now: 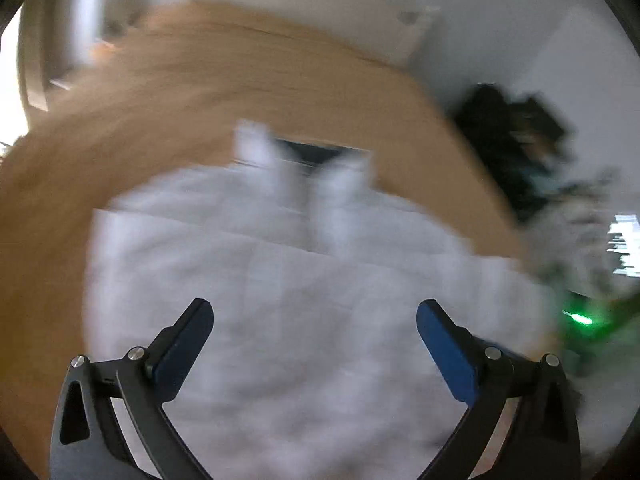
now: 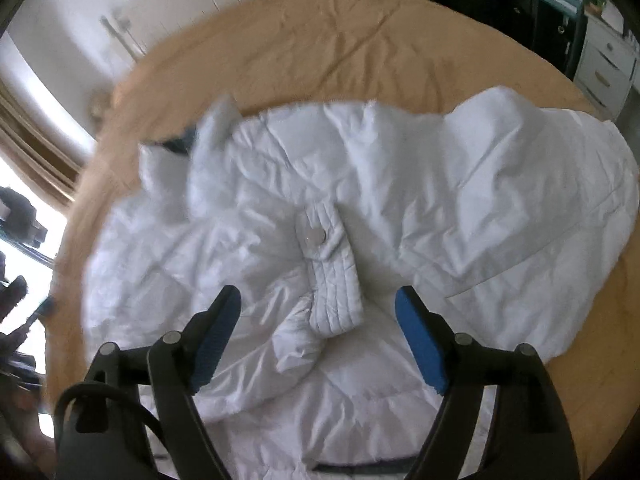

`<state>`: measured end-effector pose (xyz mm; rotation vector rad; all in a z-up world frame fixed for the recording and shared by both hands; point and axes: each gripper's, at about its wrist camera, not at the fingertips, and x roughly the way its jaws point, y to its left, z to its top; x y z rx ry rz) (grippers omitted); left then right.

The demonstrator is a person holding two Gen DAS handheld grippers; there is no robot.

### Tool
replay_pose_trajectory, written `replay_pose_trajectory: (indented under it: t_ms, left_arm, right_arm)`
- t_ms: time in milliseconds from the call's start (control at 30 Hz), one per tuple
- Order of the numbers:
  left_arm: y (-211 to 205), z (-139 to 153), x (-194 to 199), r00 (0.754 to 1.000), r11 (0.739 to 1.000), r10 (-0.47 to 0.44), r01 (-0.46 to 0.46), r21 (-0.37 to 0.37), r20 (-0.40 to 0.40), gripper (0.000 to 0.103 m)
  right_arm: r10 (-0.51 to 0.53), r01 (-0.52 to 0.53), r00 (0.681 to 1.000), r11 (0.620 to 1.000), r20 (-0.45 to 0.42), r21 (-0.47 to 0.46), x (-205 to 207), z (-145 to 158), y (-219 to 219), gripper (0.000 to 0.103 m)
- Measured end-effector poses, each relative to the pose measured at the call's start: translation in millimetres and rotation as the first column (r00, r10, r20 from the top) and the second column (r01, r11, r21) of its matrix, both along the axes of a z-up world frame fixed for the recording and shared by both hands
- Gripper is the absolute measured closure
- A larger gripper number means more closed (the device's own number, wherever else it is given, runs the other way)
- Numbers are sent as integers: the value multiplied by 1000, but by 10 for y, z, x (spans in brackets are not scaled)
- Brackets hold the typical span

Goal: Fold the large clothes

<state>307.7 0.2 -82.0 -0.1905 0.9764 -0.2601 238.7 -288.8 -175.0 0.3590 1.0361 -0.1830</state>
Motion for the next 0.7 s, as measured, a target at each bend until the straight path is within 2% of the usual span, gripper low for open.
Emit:
replay_pose_trajectory:
  t_ms: [33, 67, 133, 200, 300, 367, 467, 500, 600, 700]
  left_arm:
    - [91, -103, 79, 999, 989, 50, -51, 138, 10, 2]
    - [96, -234, 101, 998, 975, 67, -67, 211, 6, 2]
    - [186, -479, 161, 996, 955, 84, -75, 288, -18, 5]
    - [151, -737, 197, 996, 950, 66, -46, 308, -53, 7]
    - [160, -1254, 151, 989, 936, 84, -36, 351, -122, 9]
    - [198, -1474, 142, 986, 944, 84, -33, 327, -144, 5]
    - [206, -1483, 134, 987, 940, 98, -50, 337, -127, 2]
    - [193, -1490, 137, 988, 937, 98, -51, 345, -123, 2]
    - [138, -1530, 168, 987, 938, 102, -54, 343, -123, 2]
    - [113, -1560, 157, 988, 936, 96, -48, 350, -120, 2]
  right_arm:
    - [14, -16, 999, 999, -38, -43, 82, -108, 83, 23]
    - [27, -35, 996, 995, -80, -95, 167, -234, 170, 23]
    - [62, -82, 989, 985, -135, -152, 291, -456, 304, 27]
    - [60, -101, 979, 973, -197, -208, 351, -675, 345, 36]
    - [26, -67, 980, 977, -197, -204, 257, -741, 168, 38]
    - [10, -52, 979, 978, -205, -203, 186, -721, 14, 34]
    - [-29, -5, 981, 985, -194, -170, 86, -589, -106, 33]
    - [-35, 5, 986, 983, -162, -182, 48, -478, -91, 37]
    - [69, -70, 998, 973, -12, -219, 105, -116, 160, 39]
    - [203, -195, 979, 963, 25, -189, 451, -101, 450, 41]
